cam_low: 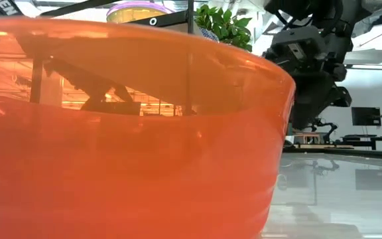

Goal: Place and stack bowls onto a shelf
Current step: Stack the yellow bowl on top of the purple bowl on the shelf

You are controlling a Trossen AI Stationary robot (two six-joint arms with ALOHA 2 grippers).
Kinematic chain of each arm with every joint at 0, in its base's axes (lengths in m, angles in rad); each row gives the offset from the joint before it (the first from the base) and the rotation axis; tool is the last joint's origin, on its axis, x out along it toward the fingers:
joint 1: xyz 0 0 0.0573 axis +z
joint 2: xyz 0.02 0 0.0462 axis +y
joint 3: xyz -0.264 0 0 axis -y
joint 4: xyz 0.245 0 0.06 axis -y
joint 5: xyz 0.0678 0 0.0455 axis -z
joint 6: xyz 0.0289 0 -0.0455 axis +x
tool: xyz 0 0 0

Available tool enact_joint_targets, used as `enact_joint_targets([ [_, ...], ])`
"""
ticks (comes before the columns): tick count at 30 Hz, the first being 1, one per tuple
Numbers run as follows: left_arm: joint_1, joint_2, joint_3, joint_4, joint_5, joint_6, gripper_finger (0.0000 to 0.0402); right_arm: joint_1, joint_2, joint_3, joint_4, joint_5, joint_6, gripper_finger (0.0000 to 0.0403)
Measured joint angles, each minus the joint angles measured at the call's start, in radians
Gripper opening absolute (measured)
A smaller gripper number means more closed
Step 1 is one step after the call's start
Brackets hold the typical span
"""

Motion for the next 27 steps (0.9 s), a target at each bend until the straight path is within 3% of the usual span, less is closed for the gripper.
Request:
enact_joint_targets([
  [9,-0.003,0.089,-0.003,0.017,-0.005,0.066,0.0252,-0.051,0.000,0.000,-0.104,-0.046,-0.034,0.0025],
  [15,-0.021,0.100,-0.009,0.032,0.030,0.107,0.0252,-0.161,0.004,0.000,0.017,-0.026,-0.217,0.0024],
  [23,-0.017,0.127,0.007,0.105,-0.019,0.106,0.0252,-0.260,0.020,0.001,0.163,-0.022,-0.268,0.0025],
  [27,-0.001,0.233,0.058,0.110,0.062,0.103,0.0252,-0.256,0.020,-0.001,0.167,-0.021,-0.267,0.0025],
])
